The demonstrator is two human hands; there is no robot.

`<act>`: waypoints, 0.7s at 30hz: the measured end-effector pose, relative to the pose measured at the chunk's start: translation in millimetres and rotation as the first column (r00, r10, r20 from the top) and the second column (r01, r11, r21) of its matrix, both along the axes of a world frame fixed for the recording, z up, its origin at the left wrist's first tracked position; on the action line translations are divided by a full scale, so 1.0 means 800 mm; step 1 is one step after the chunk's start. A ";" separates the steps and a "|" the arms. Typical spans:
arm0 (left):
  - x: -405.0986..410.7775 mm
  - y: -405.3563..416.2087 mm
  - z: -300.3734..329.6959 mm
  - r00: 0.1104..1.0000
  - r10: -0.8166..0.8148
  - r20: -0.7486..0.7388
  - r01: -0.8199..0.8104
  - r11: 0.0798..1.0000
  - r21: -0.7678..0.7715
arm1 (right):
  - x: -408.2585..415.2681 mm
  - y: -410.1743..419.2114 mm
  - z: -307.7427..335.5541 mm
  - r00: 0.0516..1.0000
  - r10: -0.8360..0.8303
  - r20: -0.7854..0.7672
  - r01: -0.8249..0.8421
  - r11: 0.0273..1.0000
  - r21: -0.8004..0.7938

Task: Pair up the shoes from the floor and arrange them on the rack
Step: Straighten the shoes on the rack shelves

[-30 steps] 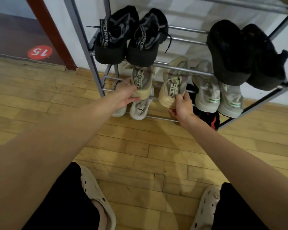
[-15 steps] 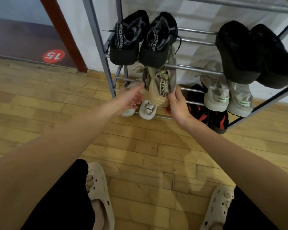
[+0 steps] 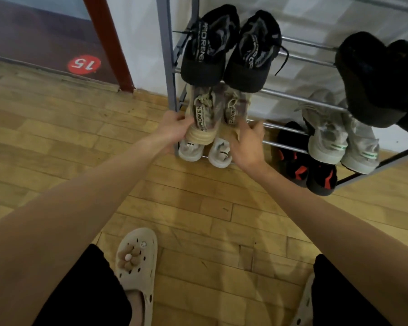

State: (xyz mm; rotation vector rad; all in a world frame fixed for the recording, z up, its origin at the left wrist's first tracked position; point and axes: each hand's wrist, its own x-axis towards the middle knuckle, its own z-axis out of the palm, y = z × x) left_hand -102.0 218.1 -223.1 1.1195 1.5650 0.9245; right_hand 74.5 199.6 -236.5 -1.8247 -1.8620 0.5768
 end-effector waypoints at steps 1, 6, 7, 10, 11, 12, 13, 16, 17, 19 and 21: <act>-0.001 0.005 -0.003 1.000 0.016 -0.009 -0.016 1.000 0.004 | 0.003 0.004 -0.006 0.997 -0.041 0.058 0.042 0.999 -0.023; -0.002 0.027 -0.019 0.993 0.009 -0.116 -0.009 1.000 0.008 | 0.007 0.025 -0.031 0.983 0.042 0.180 -0.022 0.994 -0.110; -0.001 0.032 -0.019 0.991 0.017 -0.132 -0.016 1.000 0.009 | 0.008 0.029 -0.034 0.981 0.047 0.187 -0.029 0.995 -0.096; 0.008 0.049 -0.016 0.991 0.034 -0.129 -0.033 0.999 0.013 | 0.010 0.038 -0.036 0.971 0.035 0.235 -0.026 0.999 -0.042; 0.011 0.055 -0.014 0.990 0.040 -0.132 -0.039 0.999 0.007 | 0.010 0.039 -0.035 0.967 0.037 0.253 -0.031 0.999 -0.030; 0.015 0.061 -0.013 0.989 0.052 -0.141 -0.053 0.999 0.001 | 0.011 0.040 -0.035 0.962 0.043 0.269 -0.039 0.999 -0.018; 0.019 0.067 -0.013 0.986 0.071 -0.148 -0.073 0.997 -0.007 | 0.012 0.041 -0.036 0.957 0.049 0.285 -0.050 0.999 -0.003; 0.028 0.077 -0.013 0.979 0.137 -0.152 -0.141 0.990 -0.018 | 0.016 0.040 -0.039 0.940 0.082 0.331 -0.097 0.995 0.031; 0.029 0.079 -0.013 0.977 0.143 -0.158 -0.150 0.988 -0.036 | 0.019 0.040 -0.040 0.941 0.090 0.327 -0.107 0.994 0.032; 0.029 0.080 -0.015 0.973 0.165 -0.161 -0.177 0.982 -0.062 | 0.023 0.041 -0.041 0.951 0.090 0.297 -0.107 0.993 0.040; 0.029 0.078 -0.016 0.969 0.165 -0.182 -0.179 0.982 -0.064 | 0.024 0.042 -0.043 0.959 0.089 0.268 -0.102 0.994 0.038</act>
